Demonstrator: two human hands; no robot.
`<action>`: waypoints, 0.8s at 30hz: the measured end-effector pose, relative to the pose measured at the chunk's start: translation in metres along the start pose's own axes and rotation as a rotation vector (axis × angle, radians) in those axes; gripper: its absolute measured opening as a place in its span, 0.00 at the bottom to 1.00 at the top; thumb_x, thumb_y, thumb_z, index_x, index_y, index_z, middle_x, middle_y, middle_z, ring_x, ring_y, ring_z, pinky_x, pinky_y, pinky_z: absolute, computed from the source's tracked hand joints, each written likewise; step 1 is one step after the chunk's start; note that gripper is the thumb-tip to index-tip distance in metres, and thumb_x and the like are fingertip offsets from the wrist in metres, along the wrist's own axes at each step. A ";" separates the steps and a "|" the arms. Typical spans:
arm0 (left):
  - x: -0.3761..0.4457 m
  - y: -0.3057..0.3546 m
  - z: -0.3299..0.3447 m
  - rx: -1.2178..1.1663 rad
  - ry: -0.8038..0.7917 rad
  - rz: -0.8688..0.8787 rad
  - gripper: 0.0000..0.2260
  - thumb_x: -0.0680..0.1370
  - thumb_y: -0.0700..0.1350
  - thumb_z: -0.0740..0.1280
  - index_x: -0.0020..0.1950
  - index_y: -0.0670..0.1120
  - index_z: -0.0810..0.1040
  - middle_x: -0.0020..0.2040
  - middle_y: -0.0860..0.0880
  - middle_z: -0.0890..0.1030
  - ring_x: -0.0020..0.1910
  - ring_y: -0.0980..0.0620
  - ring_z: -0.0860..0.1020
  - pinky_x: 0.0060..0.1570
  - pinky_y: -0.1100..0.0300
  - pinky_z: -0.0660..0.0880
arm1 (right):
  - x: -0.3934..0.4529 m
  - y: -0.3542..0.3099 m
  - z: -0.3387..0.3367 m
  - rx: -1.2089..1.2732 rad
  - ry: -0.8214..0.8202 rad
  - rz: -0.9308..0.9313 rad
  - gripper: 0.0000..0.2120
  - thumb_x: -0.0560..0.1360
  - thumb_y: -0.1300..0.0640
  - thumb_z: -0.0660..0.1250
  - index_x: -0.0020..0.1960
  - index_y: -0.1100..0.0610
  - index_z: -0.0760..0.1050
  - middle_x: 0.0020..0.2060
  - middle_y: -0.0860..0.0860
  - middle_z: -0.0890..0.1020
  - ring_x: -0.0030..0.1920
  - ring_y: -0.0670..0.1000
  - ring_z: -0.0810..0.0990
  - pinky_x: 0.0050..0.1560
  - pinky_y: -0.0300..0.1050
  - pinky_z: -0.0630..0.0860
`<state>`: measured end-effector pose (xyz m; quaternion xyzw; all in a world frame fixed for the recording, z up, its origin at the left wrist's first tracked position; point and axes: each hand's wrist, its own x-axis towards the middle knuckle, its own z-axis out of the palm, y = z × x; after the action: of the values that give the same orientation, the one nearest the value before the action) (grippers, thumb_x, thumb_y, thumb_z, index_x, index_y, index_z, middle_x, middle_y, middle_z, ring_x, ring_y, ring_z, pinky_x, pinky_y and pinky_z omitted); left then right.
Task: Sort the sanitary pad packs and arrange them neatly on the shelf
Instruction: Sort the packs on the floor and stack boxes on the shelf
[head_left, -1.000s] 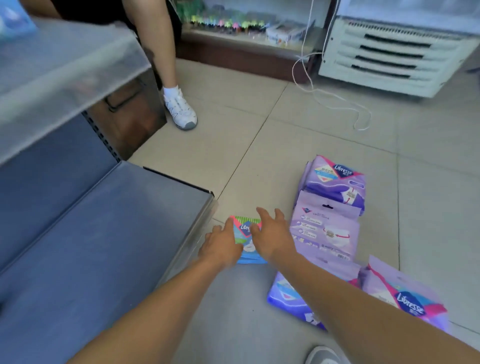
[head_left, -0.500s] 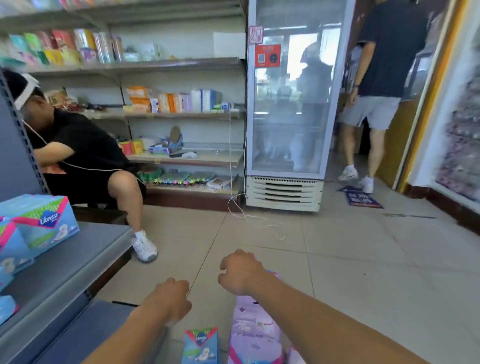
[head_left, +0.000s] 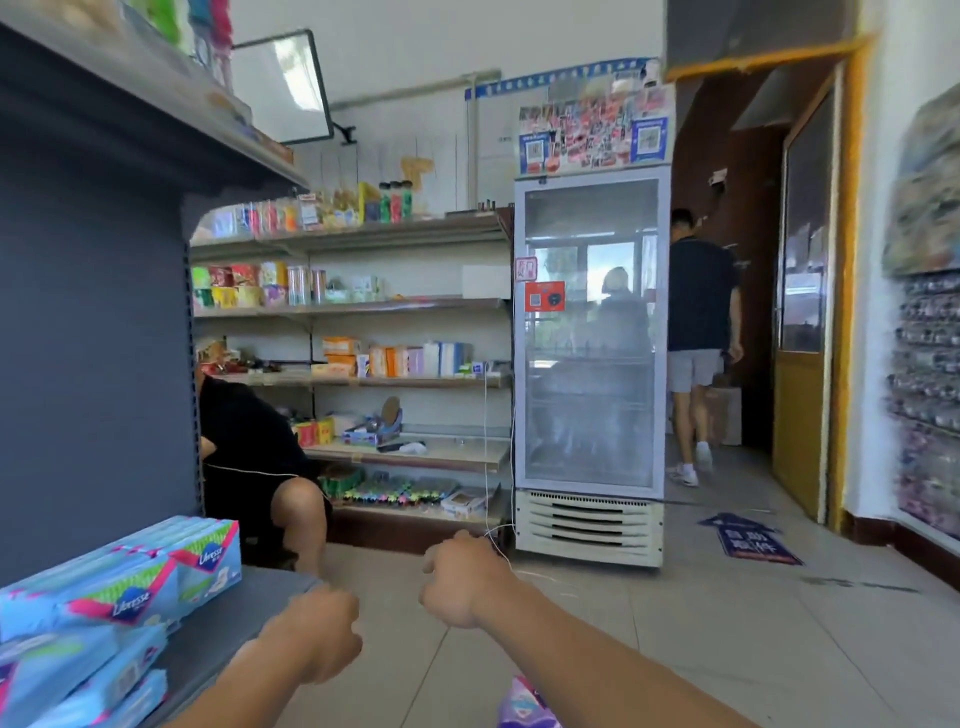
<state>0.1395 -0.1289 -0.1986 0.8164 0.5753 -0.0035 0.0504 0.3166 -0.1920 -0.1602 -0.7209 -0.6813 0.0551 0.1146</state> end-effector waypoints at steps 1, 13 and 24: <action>-0.003 -0.010 -0.005 0.009 0.002 -0.013 0.16 0.73 0.54 0.61 0.58 0.50 0.76 0.59 0.48 0.74 0.60 0.46 0.74 0.60 0.52 0.73 | -0.002 -0.007 -0.004 0.013 0.008 -0.012 0.22 0.76 0.54 0.61 0.69 0.55 0.71 0.67 0.58 0.68 0.67 0.63 0.66 0.68 0.58 0.67; -0.119 -0.107 -0.090 0.091 0.254 -0.246 0.17 0.79 0.49 0.61 0.67 0.48 0.74 0.65 0.44 0.72 0.64 0.43 0.72 0.62 0.52 0.70 | 0.007 -0.150 0.002 0.106 0.010 -0.303 0.12 0.70 0.48 0.59 0.49 0.52 0.75 0.55 0.58 0.75 0.60 0.62 0.72 0.58 0.53 0.74; -0.266 -0.223 -0.104 0.108 0.283 -0.644 0.16 0.78 0.51 0.62 0.64 0.49 0.75 0.62 0.46 0.73 0.60 0.44 0.73 0.60 0.49 0.75 | -0.039 -0.307 0.037 0.216 -0.024 -0.655 0.16 0.75 0.50 0.63 0.61 0.50 0.77 0.61 0.55 0.74 0.63 0.59 0.73 0.62 0.50 0.72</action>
<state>-0.1656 -0.2951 -0.0956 0.5869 0.8035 0.0637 -0.0768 0.0072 -0.2134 -0.1250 -0.4468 -0.8681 0.0955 0.1940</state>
